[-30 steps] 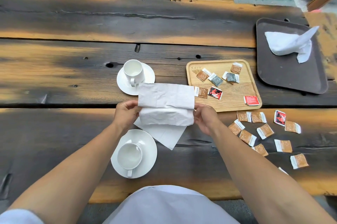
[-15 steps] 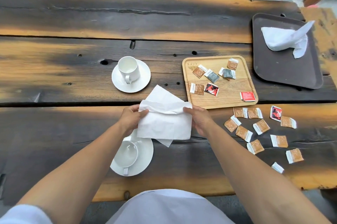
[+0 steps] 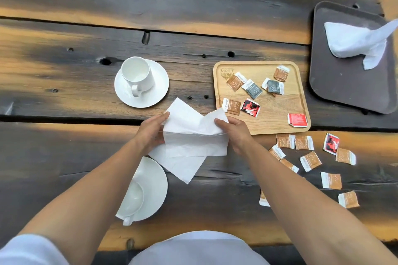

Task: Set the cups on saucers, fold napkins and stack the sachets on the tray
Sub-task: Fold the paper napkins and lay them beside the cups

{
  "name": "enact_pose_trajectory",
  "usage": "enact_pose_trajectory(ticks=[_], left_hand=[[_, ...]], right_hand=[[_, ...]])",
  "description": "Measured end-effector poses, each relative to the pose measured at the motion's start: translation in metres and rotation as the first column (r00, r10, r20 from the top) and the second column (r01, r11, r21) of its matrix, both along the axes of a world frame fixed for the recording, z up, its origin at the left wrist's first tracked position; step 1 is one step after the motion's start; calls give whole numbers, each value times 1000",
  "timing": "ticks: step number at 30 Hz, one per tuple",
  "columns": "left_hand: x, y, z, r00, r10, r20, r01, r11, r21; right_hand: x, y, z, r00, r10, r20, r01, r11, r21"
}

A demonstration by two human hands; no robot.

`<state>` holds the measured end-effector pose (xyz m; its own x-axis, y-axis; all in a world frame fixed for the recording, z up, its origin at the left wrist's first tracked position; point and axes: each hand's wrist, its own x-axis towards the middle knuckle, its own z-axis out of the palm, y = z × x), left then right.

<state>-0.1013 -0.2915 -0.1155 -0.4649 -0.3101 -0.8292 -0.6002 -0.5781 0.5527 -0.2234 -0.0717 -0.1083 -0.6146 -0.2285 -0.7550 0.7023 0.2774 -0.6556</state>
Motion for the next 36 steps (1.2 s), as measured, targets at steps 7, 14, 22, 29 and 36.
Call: enact_pose_trajectory(ticks=[7,14,22,29,36], left_hand=[[-12,-3,-2,996,77,-49,-80,995,-60],[-10,-9,6,977,87,-197,-104,992,-77],[12,-5,3,971,-182,-155,114,923,-368],[22,0,-17,954,-300,20,275,842,-465],[0,11,-10,894,-423,148,408,629,-662]], right_hand=[[-17,-2,-3,997,82,-1,-82,997,-9],[-21,-4,9,990,55,-129,-59,998,-26],[3,21,21,927,179,-329,-161,984,80],[24,39,12,791,418,-446,-259,890,375],[17,24,9,673,553,-492,-260,799,542]])
